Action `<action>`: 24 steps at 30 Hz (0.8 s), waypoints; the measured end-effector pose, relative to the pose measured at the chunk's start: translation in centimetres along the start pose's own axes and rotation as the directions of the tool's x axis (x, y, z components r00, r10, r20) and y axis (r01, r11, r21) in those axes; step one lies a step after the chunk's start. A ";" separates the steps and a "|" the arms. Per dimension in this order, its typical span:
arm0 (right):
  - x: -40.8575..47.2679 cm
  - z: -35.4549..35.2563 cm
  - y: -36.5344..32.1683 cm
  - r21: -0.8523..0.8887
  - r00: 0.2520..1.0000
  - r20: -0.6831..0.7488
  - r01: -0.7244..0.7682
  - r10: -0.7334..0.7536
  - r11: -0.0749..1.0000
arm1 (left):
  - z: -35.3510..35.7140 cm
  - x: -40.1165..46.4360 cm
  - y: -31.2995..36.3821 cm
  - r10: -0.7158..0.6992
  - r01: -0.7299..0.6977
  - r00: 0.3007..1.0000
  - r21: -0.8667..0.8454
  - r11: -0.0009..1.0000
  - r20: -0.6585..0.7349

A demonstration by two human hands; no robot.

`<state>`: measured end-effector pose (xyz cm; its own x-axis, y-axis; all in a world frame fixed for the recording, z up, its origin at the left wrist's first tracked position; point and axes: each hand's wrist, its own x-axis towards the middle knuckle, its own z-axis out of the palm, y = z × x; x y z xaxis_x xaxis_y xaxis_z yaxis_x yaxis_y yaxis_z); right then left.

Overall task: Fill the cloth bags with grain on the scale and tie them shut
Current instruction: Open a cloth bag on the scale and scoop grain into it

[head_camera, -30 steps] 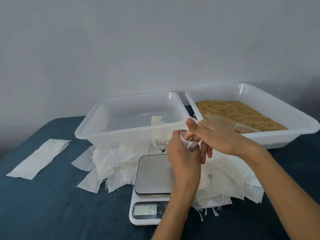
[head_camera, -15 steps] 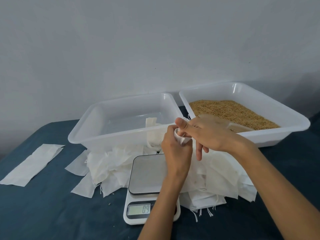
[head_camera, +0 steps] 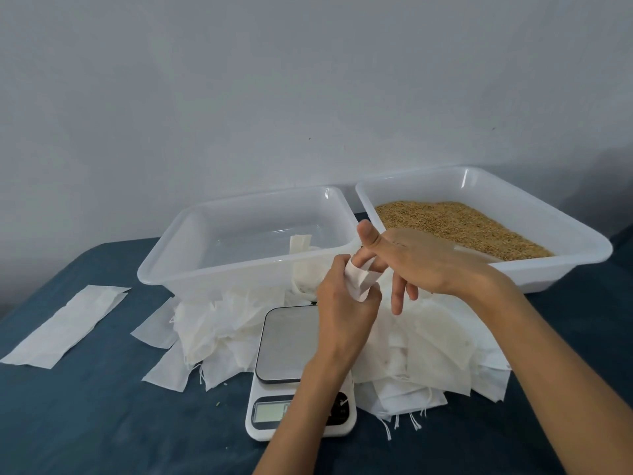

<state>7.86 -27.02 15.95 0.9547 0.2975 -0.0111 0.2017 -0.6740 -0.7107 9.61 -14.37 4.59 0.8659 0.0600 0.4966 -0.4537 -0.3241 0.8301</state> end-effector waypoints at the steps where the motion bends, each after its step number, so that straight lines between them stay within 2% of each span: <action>1: -0.1 -0.1 -0.1 -0.002 1.000 0.012 -0.003 0.003 1.000 | -0.1 0.0 -0.1 0.013 -0.013 1.000 0.007 1.000 0.010; 4: -0.1 -0.3 -0.2 0.019 0.999 0.035 -0.017 0.016 1.000 | -0.7 -0.1 -0.7 0.053 -0.055 0.998 0.061 0.997 0.040; 8: 0.2 -0.3 -0.2 0.038 0.997 0.063 -0.048 0.045 0.998 | -1.2 -0.2 -1.2 0.207 -0.209 0.978 0.220 0.953 0.034; 10: 0.2 -0.3 -0.3 0.047 0.994 0.104 -0.044 0.039 0.998 | -1.4 -0.4 -1.3 0.240 -0.243 0.970 0.235 0.941 0.041; 13: 0.1 -0.6 -0.3 0.071 0.989 0.144 -0.055 0.045 0.996 | -2.3 -0.3 -2.0 0.154 -0.158 0.987 0.169 0.973 0.037; 15: 0.0 -0.7 -0.3 0.107 0.985 0.168 -0.059 0.041 0.992 | -3.1 0.0 -2.5 0.099 -0.110 0.993 0.198 0.974 0.067; 18: -0.1 -0.8 -0.6 0.130 0.977 0.211 -0.049 0.020 0.990 | -4.2 0.4 -2.4 0.110 -0.131 0.989 0.257 0.957 0.094; 21: -0.2 -0.4 -1.0 0.119 0.974 0.226 -0.035 0.007 0.992 | -5.0 0.7 -0.9 0.063 -0.083 0.983 0.111 0.990 0.174; 24: 0.0 -0.6 -1.0 0.172 0.981 0.172 0.063 -0.093 0.983 | -5.9 0.6 -0.5 0.020 -0.017 0.973 -0.018 1.000 0.228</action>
<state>7.81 -26.76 17.11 0.8797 0.4709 -0.0662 0.2208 -0.5277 -0.8202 9.11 -8.55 5.97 0.8817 -0.1634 0.4425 -0.4717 -0.3085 0.8260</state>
